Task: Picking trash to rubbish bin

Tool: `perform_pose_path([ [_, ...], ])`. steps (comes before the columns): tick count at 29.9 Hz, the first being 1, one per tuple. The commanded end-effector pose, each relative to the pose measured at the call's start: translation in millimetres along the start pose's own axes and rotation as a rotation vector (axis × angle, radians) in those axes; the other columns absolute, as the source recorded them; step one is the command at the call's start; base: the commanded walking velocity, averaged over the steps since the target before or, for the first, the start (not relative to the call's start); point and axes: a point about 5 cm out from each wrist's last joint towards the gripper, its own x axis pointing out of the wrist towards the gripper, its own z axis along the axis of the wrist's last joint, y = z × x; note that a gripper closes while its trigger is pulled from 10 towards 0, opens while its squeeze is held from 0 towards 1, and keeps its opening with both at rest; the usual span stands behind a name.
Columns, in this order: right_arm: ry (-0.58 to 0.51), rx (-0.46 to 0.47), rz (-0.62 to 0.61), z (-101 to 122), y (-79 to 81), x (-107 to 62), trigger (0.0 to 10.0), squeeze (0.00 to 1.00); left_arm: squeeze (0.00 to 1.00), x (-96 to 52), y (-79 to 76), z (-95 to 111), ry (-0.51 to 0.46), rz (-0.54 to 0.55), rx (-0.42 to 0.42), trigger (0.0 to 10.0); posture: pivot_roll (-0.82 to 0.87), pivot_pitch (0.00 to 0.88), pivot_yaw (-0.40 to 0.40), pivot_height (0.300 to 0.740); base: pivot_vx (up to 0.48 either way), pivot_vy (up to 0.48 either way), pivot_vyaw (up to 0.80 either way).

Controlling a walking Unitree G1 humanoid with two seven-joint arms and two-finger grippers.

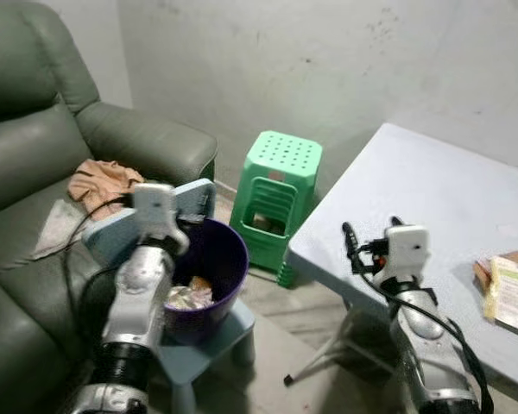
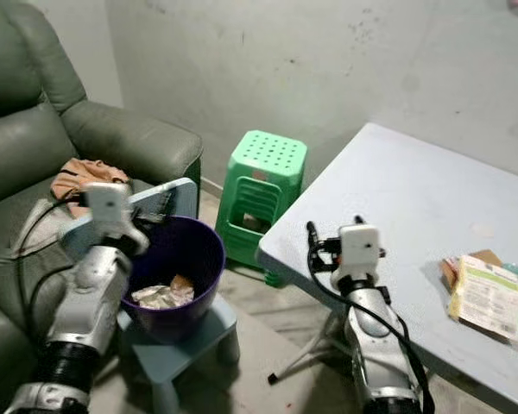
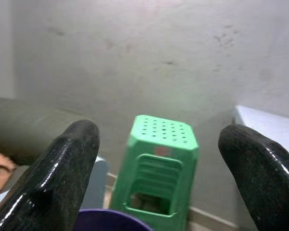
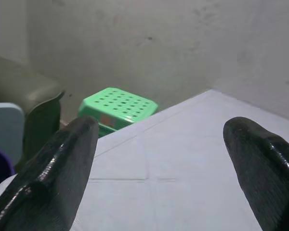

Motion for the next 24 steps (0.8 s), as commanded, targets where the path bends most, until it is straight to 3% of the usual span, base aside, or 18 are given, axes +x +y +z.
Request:
perform_pose_path([
  [1, -0.003, -0.008, -0.016, 2.2, -5.4, 1.3, 10.0, 0.0, 0.0, 0.8, -3.2, 3.2, -0.014, -0.006, 0.007, 10.0, -0.01, 0.0, -0.089, 0.74, 0.0, 0.0, -0.66],
  [24, 0.003, -0.002, -0.04, 0.3, -6.4, 0.0, 10.0, 0.0, 0.0, -1.1, -12.8, 1.8, -0.014, -0.041, 0.015, 10.0, -0.02, 0.0, -0.075, 0.74, 0.0, 0.0, -0.66],
])
